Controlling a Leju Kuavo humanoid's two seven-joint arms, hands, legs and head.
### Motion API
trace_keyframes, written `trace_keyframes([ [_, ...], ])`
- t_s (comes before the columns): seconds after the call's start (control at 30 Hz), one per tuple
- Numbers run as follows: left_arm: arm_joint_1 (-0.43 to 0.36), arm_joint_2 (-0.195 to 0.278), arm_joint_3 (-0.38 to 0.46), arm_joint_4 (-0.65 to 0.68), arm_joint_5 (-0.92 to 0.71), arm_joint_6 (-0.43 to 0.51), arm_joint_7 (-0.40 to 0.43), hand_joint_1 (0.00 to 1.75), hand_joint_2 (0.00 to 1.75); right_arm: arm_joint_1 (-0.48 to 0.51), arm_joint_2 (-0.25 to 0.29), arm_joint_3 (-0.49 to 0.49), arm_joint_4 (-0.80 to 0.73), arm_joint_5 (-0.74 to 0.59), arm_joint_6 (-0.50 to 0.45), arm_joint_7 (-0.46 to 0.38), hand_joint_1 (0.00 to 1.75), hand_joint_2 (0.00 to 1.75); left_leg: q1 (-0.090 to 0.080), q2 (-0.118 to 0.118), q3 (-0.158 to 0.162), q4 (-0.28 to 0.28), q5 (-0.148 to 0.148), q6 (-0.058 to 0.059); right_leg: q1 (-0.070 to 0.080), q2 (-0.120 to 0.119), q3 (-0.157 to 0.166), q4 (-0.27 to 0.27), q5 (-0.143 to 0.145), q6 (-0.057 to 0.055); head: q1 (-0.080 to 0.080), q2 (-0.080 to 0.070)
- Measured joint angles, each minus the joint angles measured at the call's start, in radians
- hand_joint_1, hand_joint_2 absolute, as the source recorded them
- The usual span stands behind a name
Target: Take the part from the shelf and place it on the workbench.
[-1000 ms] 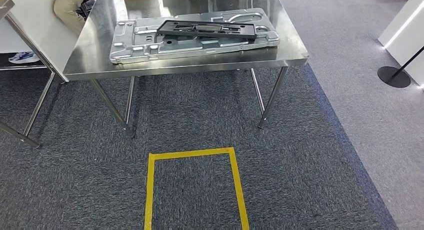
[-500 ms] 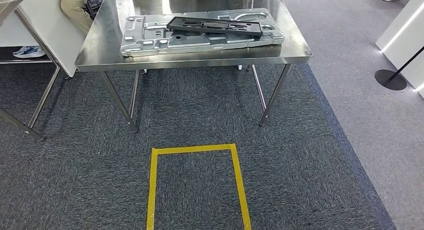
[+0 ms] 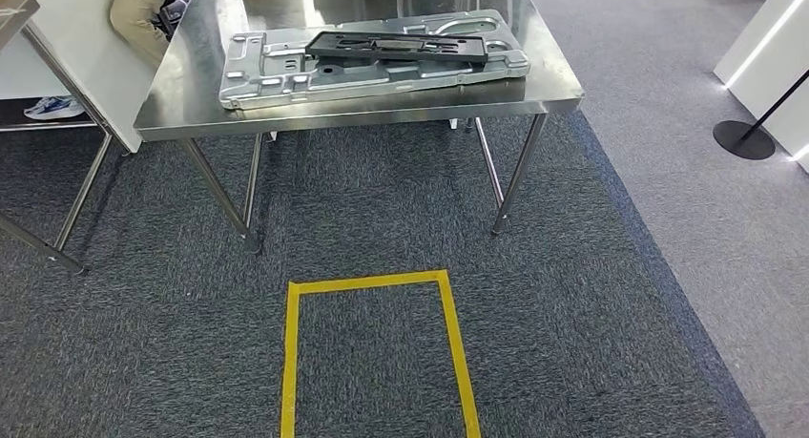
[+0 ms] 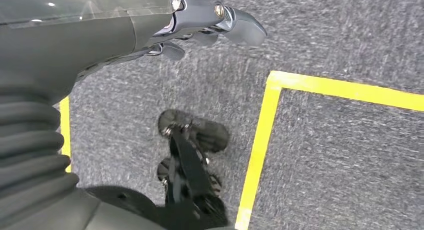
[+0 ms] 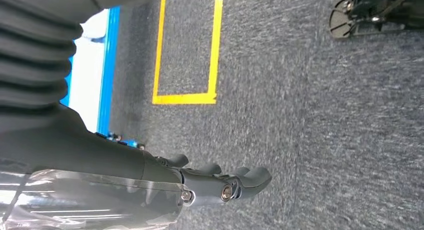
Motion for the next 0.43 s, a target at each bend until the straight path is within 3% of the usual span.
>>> trace_keyframes([
  [0.07, -0.001, -0.001, 0.0, 0.0, 0.0, 0.0, -0.002, 0.0, 1.75, -0.001, -0.002, -0.005, 0.0, -0.002, 0.002, -0.004, 0.0, 0.0, 0.001, -0.006, 0.017, -0.044, 0.004, 0.008, 0.004, 0.004, -0.01, 0.017, -0.008, 0.01, 0.001, 0.0],
  [0.1, -0.001, -0.001, 0.0, 0.0, 0.0, 0.0, -0.003, 0.0, 1.75, -0.002, -0.001, -0.007, 0.0, -0.004, 0.002, -0.005, 0.0, 0.0, -0.002, -0.008, 0.014, -0.043, 0.006, 0.017, 0.005, 0.005, -0.012, 0.02, -0.008, 0.014, 0.002, 0.0],
  [0.2, -0.001, -0.001, 0.0, 0.0, 0.001, -0.002, -0.01, 0.0, 1.75, -0.001, 0.0, -0.011, 0.0, -0.008, 0.005, -0.011, 0.0, 0.0, -0.007, -0.008, 0.011, -0.041, 0.007, 0.024, 0.001, 0.006, -0.012, 0.013, -0.002, 0.022, 0.003, 0.0],
  [0.33, -0.002, -0.001, 0.0, 0.0, 0.003, -0.003, -0.015, 0.0, 1.75, -0.001, 0.0, -0.016, 0.0, -0.011, 0.015, -0.018, 0.0, 1.75, -0.01, -0.008, 0.008, -0.04, 0.009, 0.029, -0.002, 0.006, -0.011, 0.008, 0.003, 0.029, 0.003, 0.0],
  [0.43, -0.002, -0.001, 0.0, 0.0, 0.0, 0.003, -0.012, 0.0, 1.75, -0.001, 0.0, -0.023, 0.0, -0.012, 0.017, -0.018, 0.0, 1.75, -0.012, -0.008, 0.008, -0.04, 0.009, 0.03, -0.004, 0.006, -0.012, 0.007, 0.004, 0.031, 0.003, 0.0],
])
